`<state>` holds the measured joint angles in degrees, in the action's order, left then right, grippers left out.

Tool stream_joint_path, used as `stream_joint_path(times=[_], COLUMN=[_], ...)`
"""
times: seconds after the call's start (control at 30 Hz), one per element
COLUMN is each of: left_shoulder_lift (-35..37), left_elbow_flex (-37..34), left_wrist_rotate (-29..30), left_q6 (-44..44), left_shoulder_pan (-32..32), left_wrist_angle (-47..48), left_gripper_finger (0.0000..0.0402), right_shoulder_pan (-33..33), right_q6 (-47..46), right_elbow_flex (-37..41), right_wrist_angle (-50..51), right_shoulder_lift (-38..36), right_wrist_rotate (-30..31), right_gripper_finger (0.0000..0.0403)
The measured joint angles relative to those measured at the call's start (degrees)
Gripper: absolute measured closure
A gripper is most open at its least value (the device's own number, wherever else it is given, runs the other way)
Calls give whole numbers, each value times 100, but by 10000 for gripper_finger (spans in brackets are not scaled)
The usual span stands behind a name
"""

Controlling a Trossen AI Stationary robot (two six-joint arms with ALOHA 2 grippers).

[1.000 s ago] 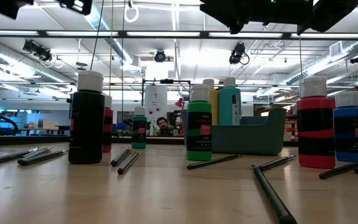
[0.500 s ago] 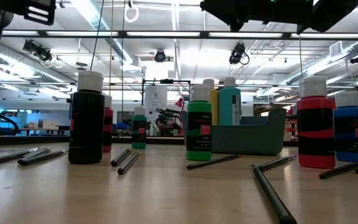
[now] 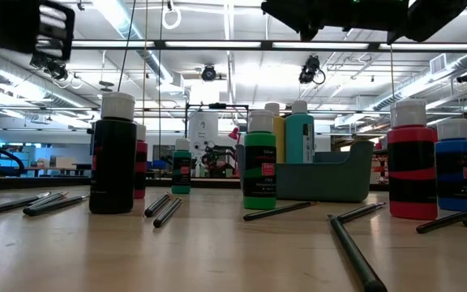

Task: Pick & Place Paint Supplies
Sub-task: Put the large violet paint bottle into the green bin

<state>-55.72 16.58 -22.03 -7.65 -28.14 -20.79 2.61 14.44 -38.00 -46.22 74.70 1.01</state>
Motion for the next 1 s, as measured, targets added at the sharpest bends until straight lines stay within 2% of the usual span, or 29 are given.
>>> stream_joint_path(times=[0.13,0.27,0.6,0.73,0.83,1.0], left_shoulder_lift=[-206,-236,-237,-246,-185,-151], left_elbow_flex=[4,2,2,232,620,1541], left_wrist_rotate=[222,142,168,206,468,1147], left_q6=[205,-6,-30,-136,-219,-709], left_shoulder_pan=[0,0,2,4,7,173], left_wrist_angle=[-158,-361,-401,-500,-539,479], left_gripper_finger=[133,152,282,282,281,281], right_shoulder_pan=[0,0,0,0,0,-14], right_q6=[0,0,0,0,0,-106], right_elbow_flex=[0,2,2,2,2,4], right_wrist_angle=[2,2,2,0,-14,-14], right_shoulder_lift=[0,0,0,0,0,0], right_wrist_rotate=[-10,-15,-15,-15,-17,-187], right_gripper_finger=[197,197,197,197,197,196])
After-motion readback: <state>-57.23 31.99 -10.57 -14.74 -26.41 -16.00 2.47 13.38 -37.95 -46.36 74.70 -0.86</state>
